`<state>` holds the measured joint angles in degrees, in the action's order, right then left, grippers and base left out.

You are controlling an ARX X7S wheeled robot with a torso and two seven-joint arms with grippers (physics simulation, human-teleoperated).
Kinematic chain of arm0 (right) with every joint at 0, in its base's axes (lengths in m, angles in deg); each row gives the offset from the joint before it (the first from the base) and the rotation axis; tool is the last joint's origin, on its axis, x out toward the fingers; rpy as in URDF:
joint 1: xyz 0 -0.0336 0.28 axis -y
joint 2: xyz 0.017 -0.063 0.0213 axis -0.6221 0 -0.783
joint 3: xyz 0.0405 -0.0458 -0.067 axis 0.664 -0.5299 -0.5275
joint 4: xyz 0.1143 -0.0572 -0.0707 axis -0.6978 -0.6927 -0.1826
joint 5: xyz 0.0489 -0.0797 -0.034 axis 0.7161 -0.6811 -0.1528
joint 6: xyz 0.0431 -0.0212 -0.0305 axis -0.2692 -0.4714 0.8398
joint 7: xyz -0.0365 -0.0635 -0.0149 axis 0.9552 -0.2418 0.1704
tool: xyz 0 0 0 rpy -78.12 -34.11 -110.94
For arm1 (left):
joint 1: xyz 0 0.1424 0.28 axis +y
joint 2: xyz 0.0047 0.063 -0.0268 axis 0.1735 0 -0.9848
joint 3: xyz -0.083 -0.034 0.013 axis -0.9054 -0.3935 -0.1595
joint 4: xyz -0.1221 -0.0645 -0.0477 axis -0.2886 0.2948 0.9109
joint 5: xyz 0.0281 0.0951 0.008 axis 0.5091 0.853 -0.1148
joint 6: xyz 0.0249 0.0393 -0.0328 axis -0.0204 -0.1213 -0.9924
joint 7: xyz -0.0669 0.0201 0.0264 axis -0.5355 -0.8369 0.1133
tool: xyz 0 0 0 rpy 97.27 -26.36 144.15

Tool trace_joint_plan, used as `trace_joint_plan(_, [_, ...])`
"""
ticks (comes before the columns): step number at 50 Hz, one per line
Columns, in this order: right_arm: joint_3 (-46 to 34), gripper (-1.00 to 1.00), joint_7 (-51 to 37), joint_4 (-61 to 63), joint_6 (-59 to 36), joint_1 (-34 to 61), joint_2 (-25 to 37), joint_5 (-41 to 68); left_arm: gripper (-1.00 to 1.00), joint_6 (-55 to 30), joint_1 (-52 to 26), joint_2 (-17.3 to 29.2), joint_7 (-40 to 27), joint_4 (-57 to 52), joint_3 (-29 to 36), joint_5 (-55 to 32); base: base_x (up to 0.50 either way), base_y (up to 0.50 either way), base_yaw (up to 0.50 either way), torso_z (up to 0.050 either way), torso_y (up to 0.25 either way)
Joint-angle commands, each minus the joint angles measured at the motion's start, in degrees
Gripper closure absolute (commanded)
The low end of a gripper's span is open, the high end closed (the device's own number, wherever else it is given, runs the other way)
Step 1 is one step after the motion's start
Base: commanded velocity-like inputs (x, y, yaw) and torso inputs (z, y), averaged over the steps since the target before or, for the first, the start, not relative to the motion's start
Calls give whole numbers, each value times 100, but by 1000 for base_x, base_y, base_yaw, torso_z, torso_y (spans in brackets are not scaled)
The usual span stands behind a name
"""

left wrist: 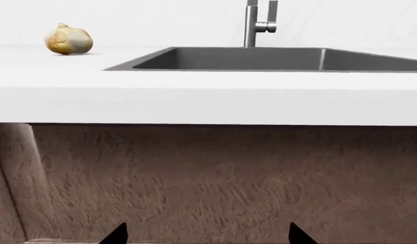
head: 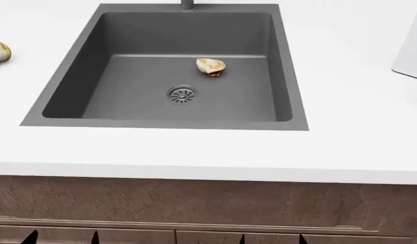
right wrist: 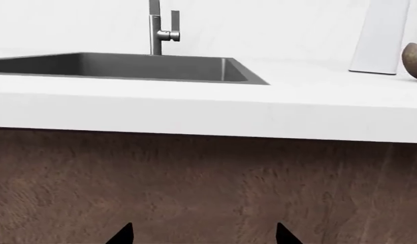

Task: Turn on the sink faucet.

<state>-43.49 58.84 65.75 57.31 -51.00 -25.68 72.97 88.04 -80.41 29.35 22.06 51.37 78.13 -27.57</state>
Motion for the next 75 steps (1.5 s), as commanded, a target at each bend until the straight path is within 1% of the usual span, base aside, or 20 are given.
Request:
trace_joint_plan(1, [-70,-100,-47,-4,34,5,60,82,-100,50,-6,63,-52,47,102,-31,0,0,0,0,0])
trace_joint_plan(8, [-92,-100,-80,-5,49,13,86,135,-100,147,11,96,-77,-3,87,-128,0,0,0,0,0])
trace_joint_plan(11, [-95,-100,-99,-6,68,11,95,160,-100,277,-9,84,-162,-21,121,-34,0,0,0,8,0])
trace_joint_plan(20, [-165,-100,-116,-13,85,25,135,184,-100,368,71,188,-151,-49,189,-24,0,0,0,50,0])
trace_joint_plan(39, [-262,-100,-219,-7,70,34,204,211,-100,311,25,236,-287,-81,284,-35,0,0,0,50,0])
trace_joint_plan(49, [-296,-100,-255,-23,90,47,231,257,-100,433,48,269,-306,-102,332,-57,0,0,0,50,0])
trace_joint_plan(52, [-299,-100,-264,-29,101,47,237,281,-100,547,80,248,-282,-130,168,-358,0,0,0,0,0])
trace_joint_plan(54, [-304,-100,-269,-38,104,51,243,293,-100,449,58,292,-296,-94,278,-200,0,0,0,0,0])
trace_joint_plan(57, [-311,-100,-279,-38,106,51,253,308,-100,421,61,296,-296,-134,276,-259,0,0,0,0,0])
trace_joint_plan(59, [-286,-100,-230,47,162,8,242,446,-100,558,139,309,-262,-207,187,-419,0,0,0,0,0])
trace_joint_plan(63, [-225,-100,-189,264,-45,-17,293,681,-100,333,136,340,-266,-343,196,-533,0,0,0,0,0])
trace_joint_plan(64, [-166,-100,-197,377,-158,-9,301,809,-100,397,249,289,-470,-630,27,-591,0,0,0,0,0])
trace_joint_plan(65, [-169,-100,-250,593,-426,35,371,800,-100,-42,272,440,-548,-954,109,-429,0,0,0,0,0])
trace_joint_plan(66, [-133,-100,-324,930,-689,74,452,812,-100,-286,184,415,-620,-1159,40,-575,0,0,0,0,0])
trace_joint_plan(68, [-75,-100,-453,1592,-1430,291,641,887,-100,-1319,-87,648,-561,-1752,208,-707,0,0,0,0,0])
trace_joint_plan(70, [-19,-100,-540,1989,-1992,476,749,996,-100,-1746,-237,701,-633,-2186,115,-907,0,0,0,0,0])
trace_joint_plan(71, [74,-100,-572,2271,-2303,601,808,1144,-100,-2117,-456,712,-707,-2454,99,-1022,0,0,0,0,0])
trace_joint_plan(72, [97,-100,-599,2483,-2624,730,888,1219,-100,-2448,-651,835,-750,-2666,319,-818,0,0,0,0,0])
trace_joint_plan(73, [99,-100,-604,2647,-2855,861,965,1259,-100,-2755,-703,960,-655,-2948,310,-985,0,0,0,0,0])
trace_joint_plan(75, [155,-100,-678,3182,-3521,1160,1141,1411,-100,-3424,-958,1027,-750,-3461,92,-1356,0,0,0,0,0])
